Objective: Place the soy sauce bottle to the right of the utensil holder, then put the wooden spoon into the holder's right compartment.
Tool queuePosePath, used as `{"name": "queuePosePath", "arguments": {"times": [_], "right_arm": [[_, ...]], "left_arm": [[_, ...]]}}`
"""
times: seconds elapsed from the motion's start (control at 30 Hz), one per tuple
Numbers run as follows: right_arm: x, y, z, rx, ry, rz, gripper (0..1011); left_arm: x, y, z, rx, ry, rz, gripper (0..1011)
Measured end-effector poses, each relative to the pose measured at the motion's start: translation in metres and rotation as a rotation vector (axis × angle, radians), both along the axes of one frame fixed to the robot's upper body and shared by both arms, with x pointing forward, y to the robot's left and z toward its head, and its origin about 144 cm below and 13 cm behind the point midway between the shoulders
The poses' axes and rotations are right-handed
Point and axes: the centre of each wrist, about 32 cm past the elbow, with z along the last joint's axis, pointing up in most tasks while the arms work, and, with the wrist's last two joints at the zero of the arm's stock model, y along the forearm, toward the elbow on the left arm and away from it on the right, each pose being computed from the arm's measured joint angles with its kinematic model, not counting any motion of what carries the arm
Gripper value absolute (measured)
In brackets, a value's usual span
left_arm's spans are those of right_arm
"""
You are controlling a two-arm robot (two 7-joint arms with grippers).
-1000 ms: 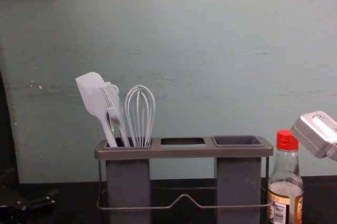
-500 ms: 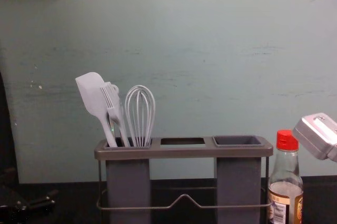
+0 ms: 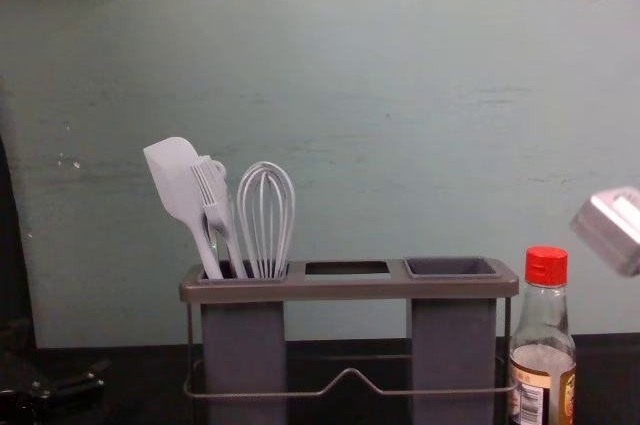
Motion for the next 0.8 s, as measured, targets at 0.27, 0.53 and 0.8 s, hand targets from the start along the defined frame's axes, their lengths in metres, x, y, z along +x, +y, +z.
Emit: {"name": "queuePosePath", "arguments": {"times": [0.27,0.53,0.8], "right_arm": [[-0.015,-0.009,0.02,0.037,-0.064,0.049,838],[-0.031,-0.023,0.028,0.146,-0.229,0.121,838],[-0.048,-0.032,0.013,0.276,-0.549,0.196,838]], "left_arm": [[0.0,0.0,0.0,0.0,0.0,0.0,1005],[0.0,0.0,0.0,0.0,0.0,0.0,1005],[0.0,0.0,0.0,0.0,0.0,0.0,1005]]}}
